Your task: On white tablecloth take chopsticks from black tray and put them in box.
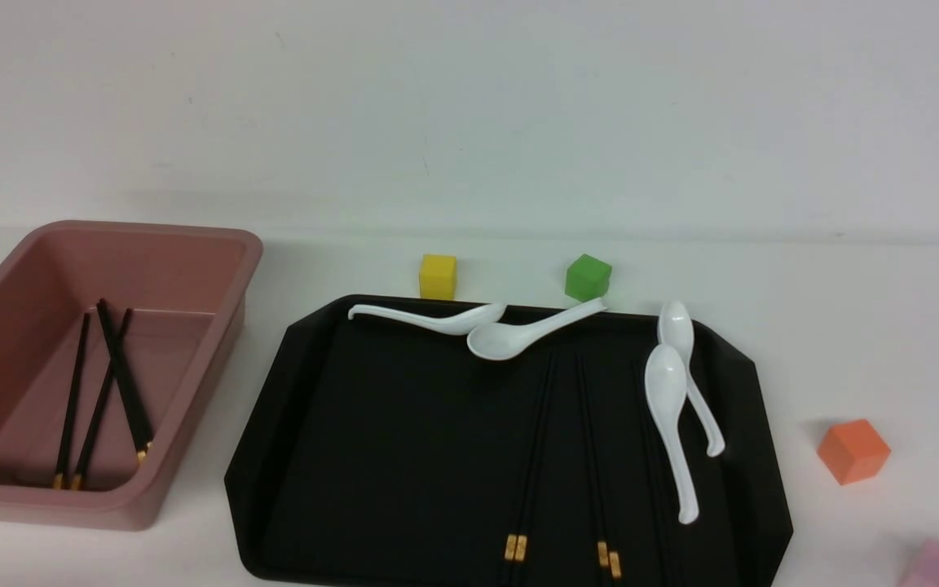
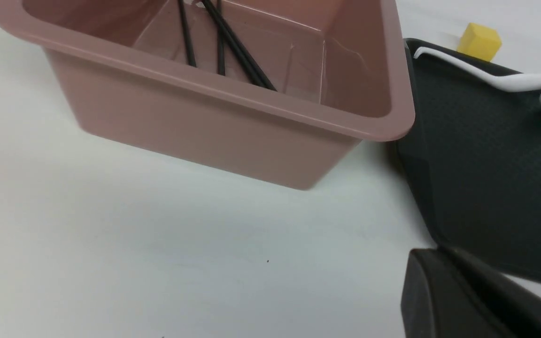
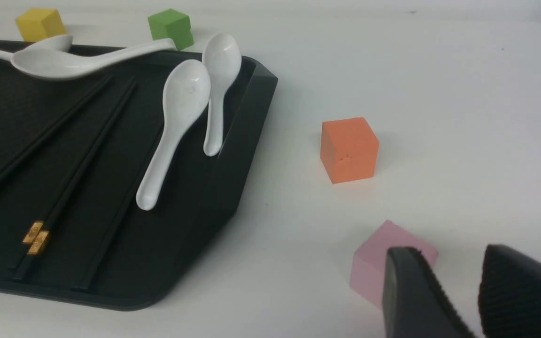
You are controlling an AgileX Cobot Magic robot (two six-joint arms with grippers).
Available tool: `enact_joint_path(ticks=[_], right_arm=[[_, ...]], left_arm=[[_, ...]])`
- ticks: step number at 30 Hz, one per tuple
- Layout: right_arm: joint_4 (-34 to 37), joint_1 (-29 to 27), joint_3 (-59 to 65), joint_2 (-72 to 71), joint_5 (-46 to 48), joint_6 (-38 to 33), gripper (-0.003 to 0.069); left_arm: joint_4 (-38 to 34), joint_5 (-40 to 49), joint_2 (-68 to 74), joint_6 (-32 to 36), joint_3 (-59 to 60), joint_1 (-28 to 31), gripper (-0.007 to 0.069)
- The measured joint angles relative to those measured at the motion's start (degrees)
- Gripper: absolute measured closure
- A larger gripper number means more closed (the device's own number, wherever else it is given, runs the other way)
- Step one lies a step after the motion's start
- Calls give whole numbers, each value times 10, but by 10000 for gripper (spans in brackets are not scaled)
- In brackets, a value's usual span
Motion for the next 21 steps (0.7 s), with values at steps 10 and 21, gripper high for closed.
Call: enact_joint_path(ticks=[10, 21], right_arm=[[0, 0, 0, 0, 0, 0, 417], [0, 0, 0, 0, 0, 0, 417]], left_arm=[[0, 0, 0, 0, 0, 0, 606], [0, 0, 0, 0, 0, 0, 594]])
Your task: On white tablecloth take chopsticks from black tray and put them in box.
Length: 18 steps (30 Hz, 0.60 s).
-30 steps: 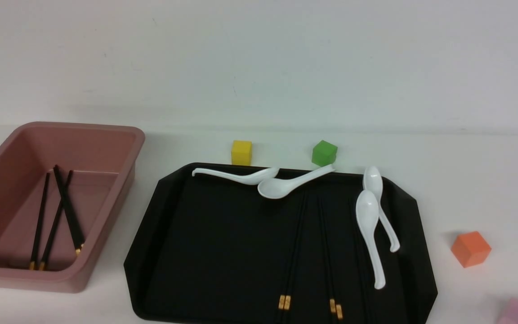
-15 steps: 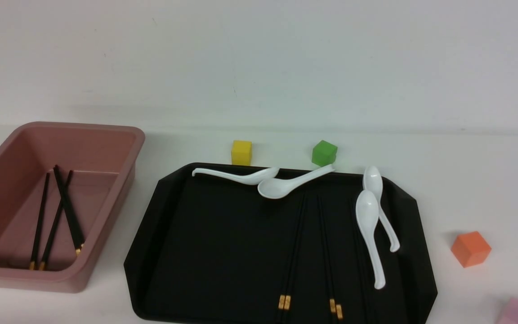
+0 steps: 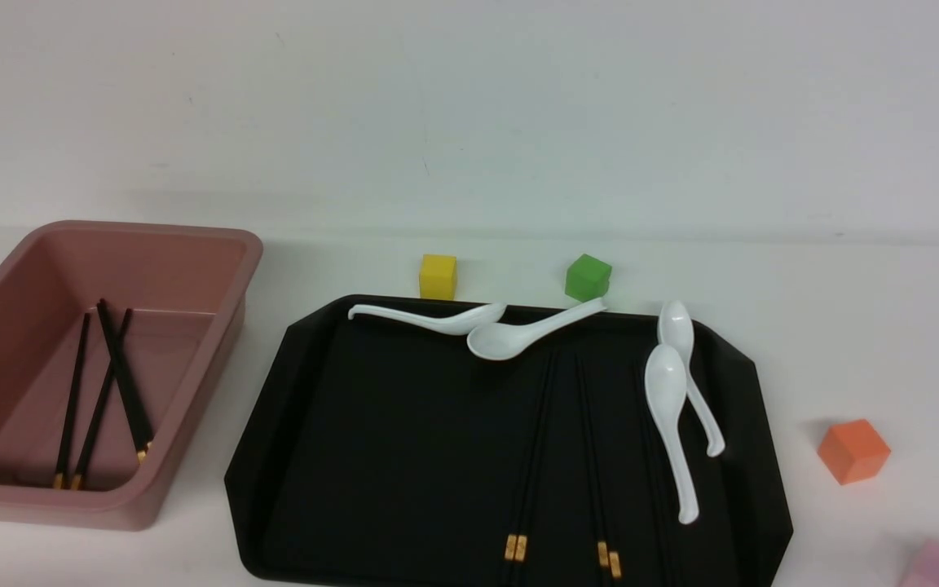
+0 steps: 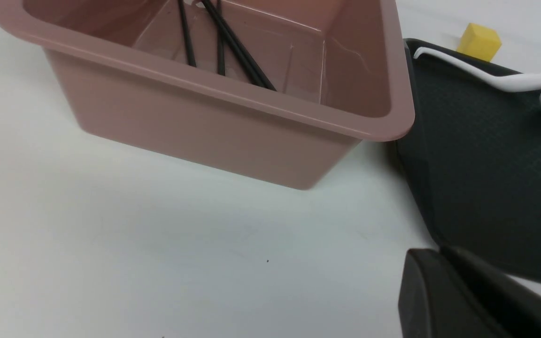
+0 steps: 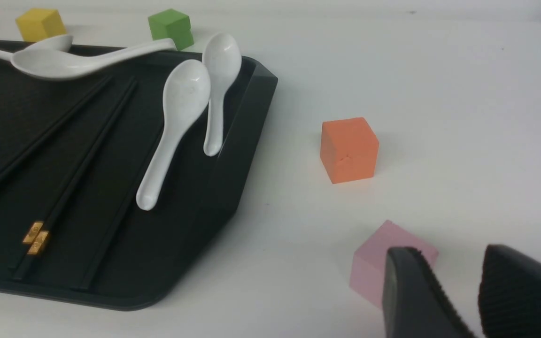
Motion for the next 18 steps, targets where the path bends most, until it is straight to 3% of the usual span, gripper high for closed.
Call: enact_joint_path(ticks=[18], right_arm=[[0, 0, 0, 0, 0, 0, 417]], left_arm=[[0, 0, 0, 0, 0, 0, 569]])
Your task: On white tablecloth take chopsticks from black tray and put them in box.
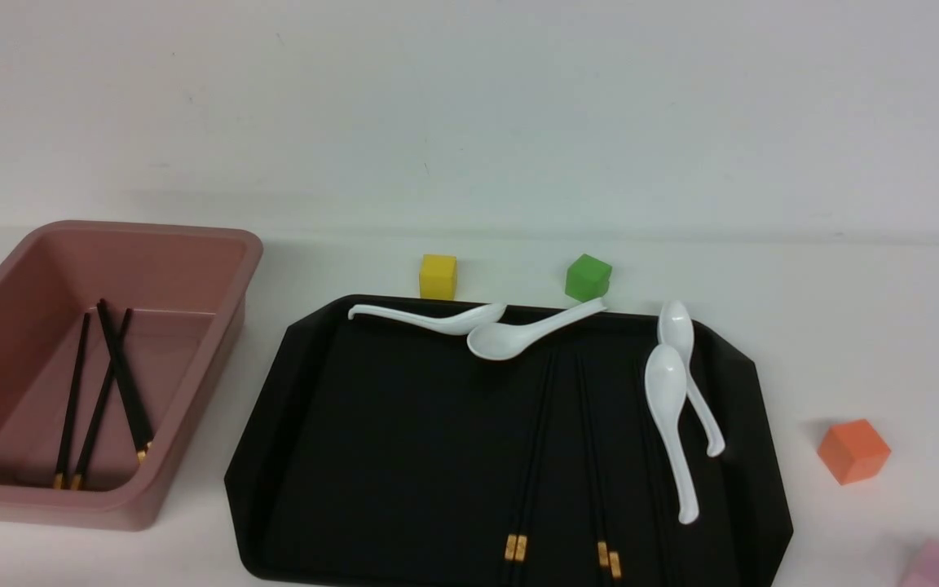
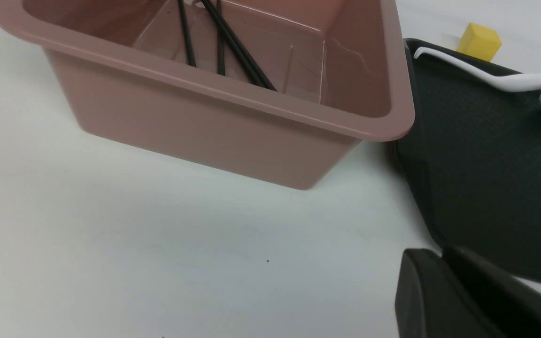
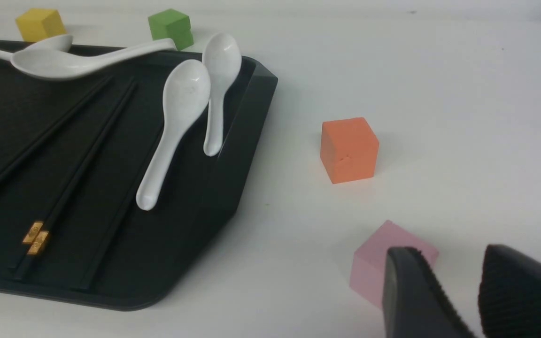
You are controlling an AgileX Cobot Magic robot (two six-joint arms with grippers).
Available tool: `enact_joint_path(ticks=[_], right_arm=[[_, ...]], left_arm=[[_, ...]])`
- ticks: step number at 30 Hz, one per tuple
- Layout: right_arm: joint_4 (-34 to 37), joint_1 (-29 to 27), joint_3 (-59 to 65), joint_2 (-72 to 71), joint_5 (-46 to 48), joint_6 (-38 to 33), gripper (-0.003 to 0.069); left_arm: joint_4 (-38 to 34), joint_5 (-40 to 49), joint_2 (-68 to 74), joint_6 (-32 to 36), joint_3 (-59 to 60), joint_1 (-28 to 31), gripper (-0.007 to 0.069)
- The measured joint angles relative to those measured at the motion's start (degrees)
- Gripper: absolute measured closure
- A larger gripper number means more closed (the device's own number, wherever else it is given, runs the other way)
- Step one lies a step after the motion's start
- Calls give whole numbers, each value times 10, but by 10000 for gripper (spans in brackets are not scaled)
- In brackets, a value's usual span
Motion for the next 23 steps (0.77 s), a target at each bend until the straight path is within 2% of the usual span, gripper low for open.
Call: enact_joint_path(ticks=[23], right_arm=[[0, 0, 0, 0, 0, 0, 417]], left_arm=[[0, 0, 0, 0, 0, 0, 548]])
